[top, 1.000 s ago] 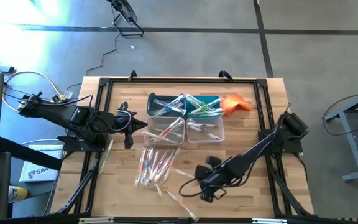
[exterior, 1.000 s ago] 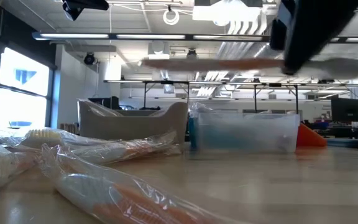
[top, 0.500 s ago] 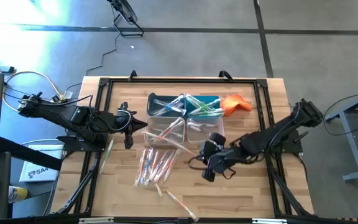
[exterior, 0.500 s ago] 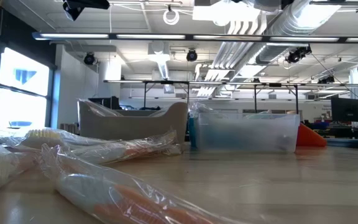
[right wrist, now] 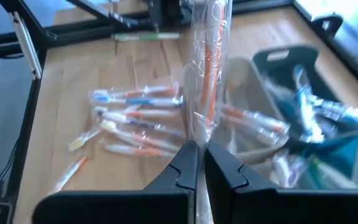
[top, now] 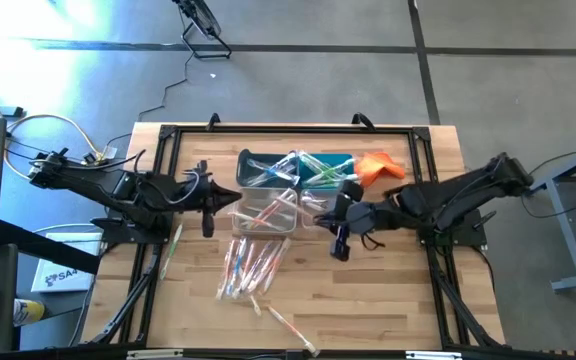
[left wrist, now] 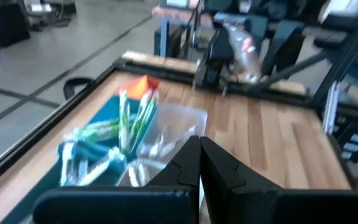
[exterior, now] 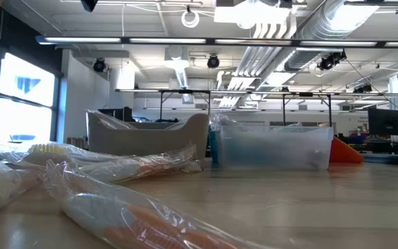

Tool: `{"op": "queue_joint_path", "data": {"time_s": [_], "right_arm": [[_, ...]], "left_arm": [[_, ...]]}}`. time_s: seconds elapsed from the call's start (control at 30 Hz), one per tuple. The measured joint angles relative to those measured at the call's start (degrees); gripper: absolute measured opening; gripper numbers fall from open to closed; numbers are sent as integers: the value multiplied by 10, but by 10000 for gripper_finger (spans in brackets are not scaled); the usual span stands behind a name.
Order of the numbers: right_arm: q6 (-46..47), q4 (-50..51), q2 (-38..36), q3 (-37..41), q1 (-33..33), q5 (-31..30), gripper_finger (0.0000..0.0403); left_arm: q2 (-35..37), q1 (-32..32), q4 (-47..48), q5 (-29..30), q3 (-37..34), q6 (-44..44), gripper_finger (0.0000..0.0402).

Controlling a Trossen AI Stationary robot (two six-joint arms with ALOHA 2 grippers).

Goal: Pick & Place Toothbrushes
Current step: Put the orange toothbrush into the gray bin

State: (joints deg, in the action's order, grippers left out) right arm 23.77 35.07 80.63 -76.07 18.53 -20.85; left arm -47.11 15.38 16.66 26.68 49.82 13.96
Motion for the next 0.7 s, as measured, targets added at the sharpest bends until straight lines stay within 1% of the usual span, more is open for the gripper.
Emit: {"op": "queue_joint_path", "data": {"time_s": [0.1,0.27,0.37,0.47,0.7], "right_arm": [[-37,-22,-8,0,-13,2,4],[-94,-63,-8,0,-29,19,4],[-124,-87,-8,0,-37,27,4],[-148,-112,-8,0,-46,29,4],[-203,-183,-8,0,-64,28,4]], "left_arm": [[-6,0,-43,0,0,8,26],[-21,0,-120,0,0,9,88],[-36,0,-168,-8,0,-5,115],[-52,0,-214,-23,0,-37,127],[-98,0,-328,-32,0,-91,129]]}}
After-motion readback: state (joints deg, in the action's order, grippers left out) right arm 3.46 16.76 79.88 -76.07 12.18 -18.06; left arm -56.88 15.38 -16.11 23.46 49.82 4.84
